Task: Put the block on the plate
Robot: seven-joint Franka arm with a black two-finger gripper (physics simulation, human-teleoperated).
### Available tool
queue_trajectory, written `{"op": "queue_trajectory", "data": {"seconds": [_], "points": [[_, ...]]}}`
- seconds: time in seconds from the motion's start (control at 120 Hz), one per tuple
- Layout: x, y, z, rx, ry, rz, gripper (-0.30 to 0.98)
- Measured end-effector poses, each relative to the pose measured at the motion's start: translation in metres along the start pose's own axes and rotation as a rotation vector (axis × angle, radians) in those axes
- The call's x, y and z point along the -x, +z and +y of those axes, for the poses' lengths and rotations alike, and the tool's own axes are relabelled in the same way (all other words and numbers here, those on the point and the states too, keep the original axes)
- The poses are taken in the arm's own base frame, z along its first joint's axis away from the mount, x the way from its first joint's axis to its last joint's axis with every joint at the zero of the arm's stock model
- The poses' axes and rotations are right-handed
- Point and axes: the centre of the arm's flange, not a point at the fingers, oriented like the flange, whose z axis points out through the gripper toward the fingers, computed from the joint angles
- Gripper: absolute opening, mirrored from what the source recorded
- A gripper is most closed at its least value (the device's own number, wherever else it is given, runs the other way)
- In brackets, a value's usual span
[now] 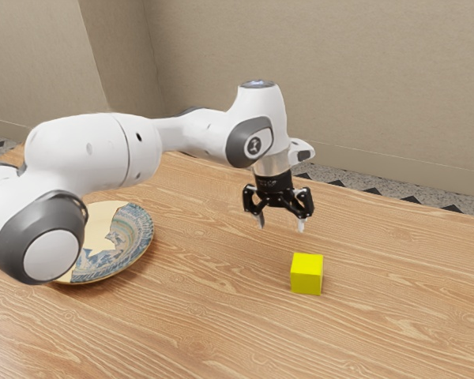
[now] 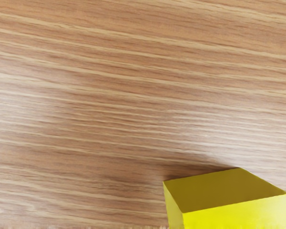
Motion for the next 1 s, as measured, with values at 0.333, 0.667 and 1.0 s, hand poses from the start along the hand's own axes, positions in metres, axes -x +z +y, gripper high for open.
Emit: {"op": "queue_trajectory", "data": {"seconds": [0.333, 0.667, 1.0], "points": [[0.029, 0.05, 0.066, -0.097, 0.081, 0.002, 0.69], [0.038, 0.062, 0.077, -0.114, 0.064, 0.019, 0.69], [0.041, 0.079, 0.074, -0.084, 0.0, -0.006, 0.69]]}}
